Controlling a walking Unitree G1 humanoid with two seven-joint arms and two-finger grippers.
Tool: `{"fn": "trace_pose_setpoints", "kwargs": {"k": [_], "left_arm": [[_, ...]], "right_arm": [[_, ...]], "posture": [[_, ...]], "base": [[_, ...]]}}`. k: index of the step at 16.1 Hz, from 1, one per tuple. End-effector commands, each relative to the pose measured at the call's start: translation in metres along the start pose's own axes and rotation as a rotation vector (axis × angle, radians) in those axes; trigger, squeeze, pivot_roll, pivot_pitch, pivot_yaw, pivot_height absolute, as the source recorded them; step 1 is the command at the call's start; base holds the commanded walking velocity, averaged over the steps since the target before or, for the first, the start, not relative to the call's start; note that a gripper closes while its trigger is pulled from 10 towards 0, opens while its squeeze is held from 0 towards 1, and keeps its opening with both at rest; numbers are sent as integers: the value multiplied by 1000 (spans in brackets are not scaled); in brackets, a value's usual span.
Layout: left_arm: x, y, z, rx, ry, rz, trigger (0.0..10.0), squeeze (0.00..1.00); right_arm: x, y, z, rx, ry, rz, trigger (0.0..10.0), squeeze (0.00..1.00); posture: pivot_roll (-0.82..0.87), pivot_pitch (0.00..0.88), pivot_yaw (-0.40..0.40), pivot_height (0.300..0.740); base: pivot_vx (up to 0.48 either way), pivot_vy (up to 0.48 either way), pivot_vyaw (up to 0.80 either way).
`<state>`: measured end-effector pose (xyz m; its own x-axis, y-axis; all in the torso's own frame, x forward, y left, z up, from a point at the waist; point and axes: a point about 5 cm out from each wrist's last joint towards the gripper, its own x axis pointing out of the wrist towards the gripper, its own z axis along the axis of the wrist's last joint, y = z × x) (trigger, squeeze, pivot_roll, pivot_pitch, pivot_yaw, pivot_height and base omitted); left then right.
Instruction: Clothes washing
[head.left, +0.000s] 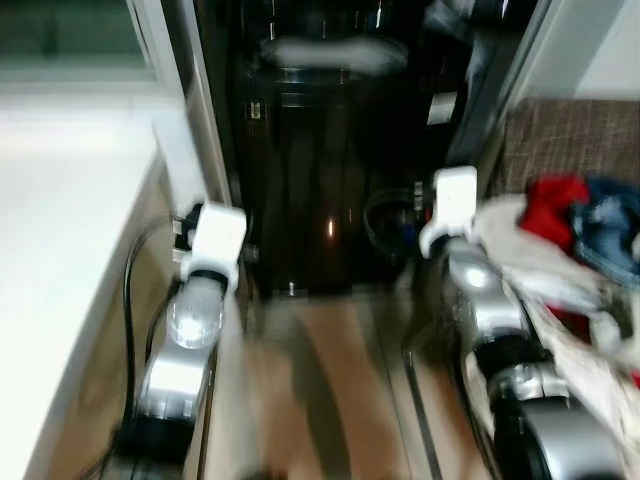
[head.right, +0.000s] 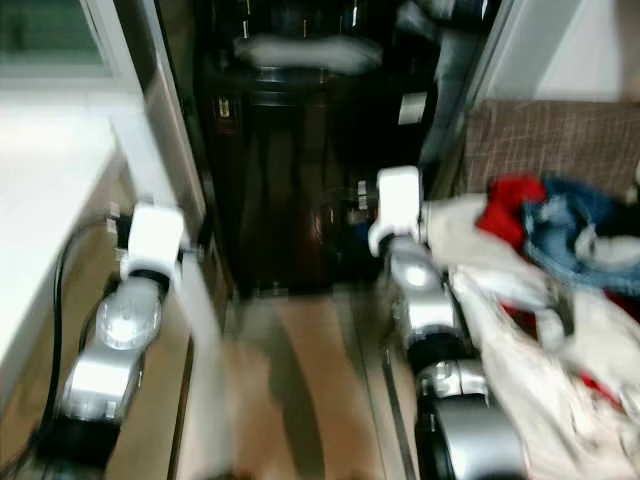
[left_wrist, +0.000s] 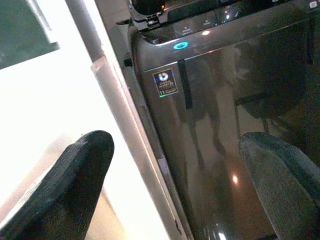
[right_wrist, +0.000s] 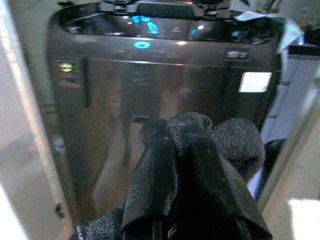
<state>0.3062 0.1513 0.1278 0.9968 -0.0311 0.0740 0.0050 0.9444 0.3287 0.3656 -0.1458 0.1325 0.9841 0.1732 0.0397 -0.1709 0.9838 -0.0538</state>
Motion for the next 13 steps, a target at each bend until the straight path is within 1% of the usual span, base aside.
{"fn": "trace_pose_setpoints", "kwargs": {"k": [1, 10, 13], "left_arm": [[3, -7, 8, -1, -30, -24, 10000, 0], [4, -3, 11, -16, -41, -1, 10000, 0], [4, -1, 12, -19, -45, 2, 10000, 0]], "right_arm": [[2, -14, 11, -10, -33, -34, 0, 0], [10, -15, 27, -10, -79, -33, 0, 0], [9, -14, 27, -7, -85, -30, 0, 0]], "posture": [[9, 0, -19, 740], [16, 0, -21, 740], [19, 0, -22, 740]], "base": [[461, 0, 0], [468, 0, 0], [480, 0, 0]]}}
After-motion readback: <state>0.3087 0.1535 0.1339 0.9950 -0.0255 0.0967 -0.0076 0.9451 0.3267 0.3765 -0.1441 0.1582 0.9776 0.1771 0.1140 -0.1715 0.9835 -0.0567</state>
